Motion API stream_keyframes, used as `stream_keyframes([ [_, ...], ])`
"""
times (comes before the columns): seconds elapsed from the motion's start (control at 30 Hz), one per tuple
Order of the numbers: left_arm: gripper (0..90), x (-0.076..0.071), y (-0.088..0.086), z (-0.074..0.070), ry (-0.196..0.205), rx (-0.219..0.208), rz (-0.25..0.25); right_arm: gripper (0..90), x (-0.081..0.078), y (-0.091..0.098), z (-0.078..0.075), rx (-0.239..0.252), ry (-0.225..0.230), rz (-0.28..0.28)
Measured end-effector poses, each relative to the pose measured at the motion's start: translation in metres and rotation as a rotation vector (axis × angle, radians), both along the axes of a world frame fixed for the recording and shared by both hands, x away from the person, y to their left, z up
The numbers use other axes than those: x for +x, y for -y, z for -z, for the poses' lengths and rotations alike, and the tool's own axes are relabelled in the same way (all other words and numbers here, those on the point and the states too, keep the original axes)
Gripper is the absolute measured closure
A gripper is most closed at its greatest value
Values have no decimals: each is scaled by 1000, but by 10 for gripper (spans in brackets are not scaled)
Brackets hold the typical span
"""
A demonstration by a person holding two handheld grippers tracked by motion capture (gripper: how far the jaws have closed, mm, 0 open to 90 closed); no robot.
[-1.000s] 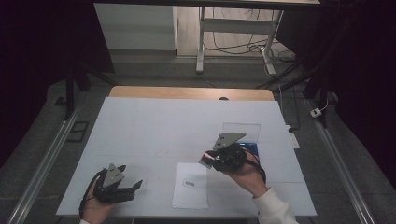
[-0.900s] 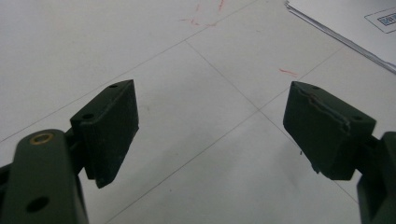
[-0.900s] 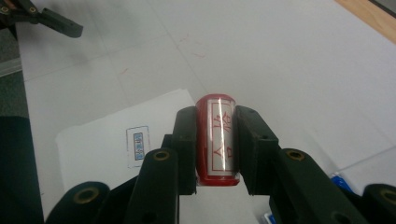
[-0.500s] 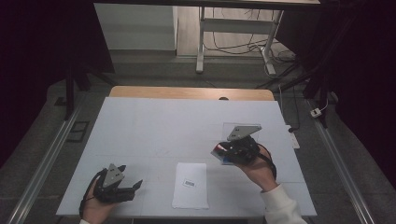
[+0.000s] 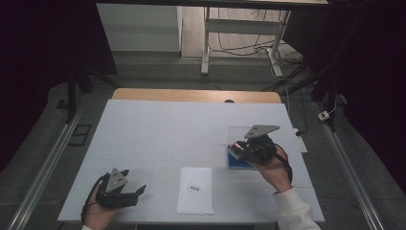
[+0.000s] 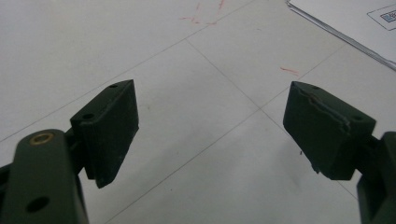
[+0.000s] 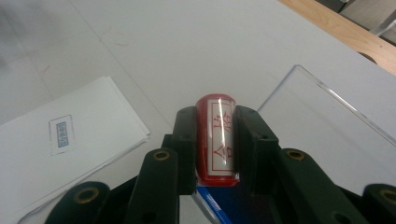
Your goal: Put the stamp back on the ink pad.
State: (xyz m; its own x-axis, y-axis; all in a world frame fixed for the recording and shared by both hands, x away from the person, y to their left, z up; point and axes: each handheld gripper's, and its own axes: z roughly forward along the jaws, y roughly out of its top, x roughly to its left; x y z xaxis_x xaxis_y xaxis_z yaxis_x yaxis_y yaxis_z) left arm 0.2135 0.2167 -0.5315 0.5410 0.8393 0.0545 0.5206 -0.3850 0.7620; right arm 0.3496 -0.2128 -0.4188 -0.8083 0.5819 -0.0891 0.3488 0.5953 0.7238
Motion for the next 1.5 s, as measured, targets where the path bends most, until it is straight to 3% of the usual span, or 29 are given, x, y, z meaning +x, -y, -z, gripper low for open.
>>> stream_keyframes([
  [0.23,183,0,0,0,1,0,2,699,6,12,1,-22,5,44],
  [0.67,183,0,1,1,-3,2,5,699,19,27,14,-98,-37,119],
  [1.0,183,0,0,1,-7,7,7,699,28,30,31,-146,-77,141],
  [1.5,183,1,0,2,-9,10,7,699,33,27,47,-193,-88,143],
])
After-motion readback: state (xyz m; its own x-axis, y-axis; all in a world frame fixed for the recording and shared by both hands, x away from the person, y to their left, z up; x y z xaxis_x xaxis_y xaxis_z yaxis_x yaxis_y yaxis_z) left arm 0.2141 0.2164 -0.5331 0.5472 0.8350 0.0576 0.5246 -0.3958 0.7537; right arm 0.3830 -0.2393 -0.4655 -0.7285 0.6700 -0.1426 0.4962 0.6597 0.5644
